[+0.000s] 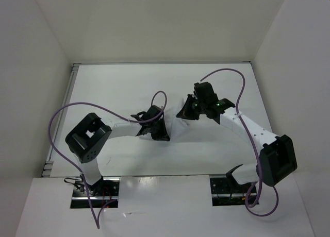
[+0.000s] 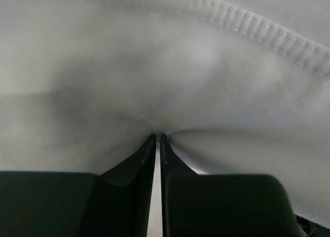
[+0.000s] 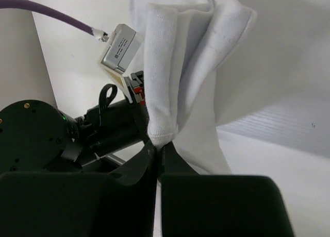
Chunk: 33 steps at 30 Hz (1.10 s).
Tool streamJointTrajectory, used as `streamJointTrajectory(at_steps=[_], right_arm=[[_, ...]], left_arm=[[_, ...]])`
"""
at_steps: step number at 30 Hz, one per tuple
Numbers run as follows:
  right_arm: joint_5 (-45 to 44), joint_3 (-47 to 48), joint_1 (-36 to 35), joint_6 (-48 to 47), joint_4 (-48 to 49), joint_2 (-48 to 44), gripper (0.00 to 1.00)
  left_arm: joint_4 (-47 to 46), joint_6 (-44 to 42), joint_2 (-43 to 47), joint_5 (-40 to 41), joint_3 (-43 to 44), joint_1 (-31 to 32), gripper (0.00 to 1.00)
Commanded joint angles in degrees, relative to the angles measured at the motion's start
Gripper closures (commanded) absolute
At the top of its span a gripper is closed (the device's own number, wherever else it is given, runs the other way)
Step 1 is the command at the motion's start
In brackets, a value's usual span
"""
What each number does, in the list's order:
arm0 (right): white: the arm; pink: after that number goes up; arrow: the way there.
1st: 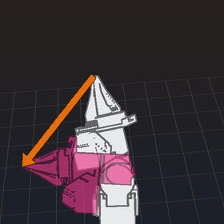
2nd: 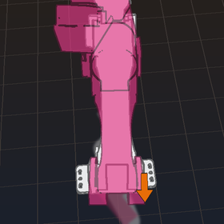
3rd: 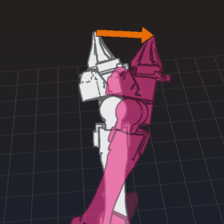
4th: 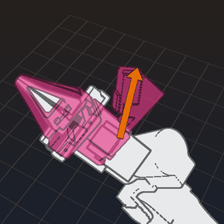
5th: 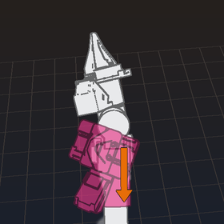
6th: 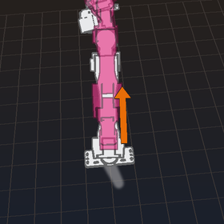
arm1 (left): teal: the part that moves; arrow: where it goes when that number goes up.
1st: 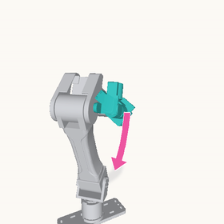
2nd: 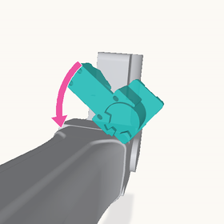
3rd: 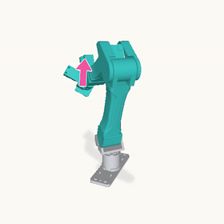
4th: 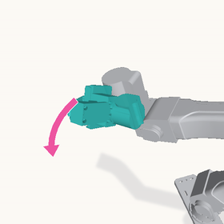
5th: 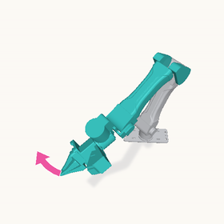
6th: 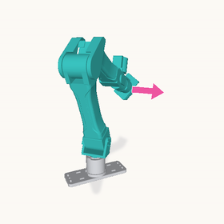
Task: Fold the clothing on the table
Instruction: Fold the skirt
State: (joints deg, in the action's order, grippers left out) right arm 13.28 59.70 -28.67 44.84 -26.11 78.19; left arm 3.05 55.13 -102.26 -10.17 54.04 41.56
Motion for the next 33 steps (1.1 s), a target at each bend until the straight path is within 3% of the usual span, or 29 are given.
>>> streamJointTrajectory(at_steps=[1,5,11,16,22,33], right_arm=[[2.5,3.6,-0.4,-0.6,1.9,-0.1,1.0],[2.5,3.6,-0.4,-1.2,1.2,0.6,1.0],[1.0,3.6,-0.4,-2.5,-0.9,1.7,1.0],[0.4,3.6,0.1,-3.5,-1.9,2.2,1.0],[0.4,4.1,0.1,-4.1,-3.1,2.2,1.0],[0.4,6.9,0.1,-5.1,-4.1,5.0,1.0]], left_arm=[[4.2,0.1,-2.4,2.8,-1.1,1.2,0.86],[7.5,0.1,1.1,5.4,-0.6,1.2,0.86],[16.4,-1.2,15.1,12.4,1.5,-1.6,0.69],[22.8,-1.2,22.2,22.0,2.0,-5.2,0.67],[23.6,-1.0,21.6,26.2,-0.3,-9.8,0.68],[19.7,1.1,13.5,28.5,-4.2,-11.5,0.75]])
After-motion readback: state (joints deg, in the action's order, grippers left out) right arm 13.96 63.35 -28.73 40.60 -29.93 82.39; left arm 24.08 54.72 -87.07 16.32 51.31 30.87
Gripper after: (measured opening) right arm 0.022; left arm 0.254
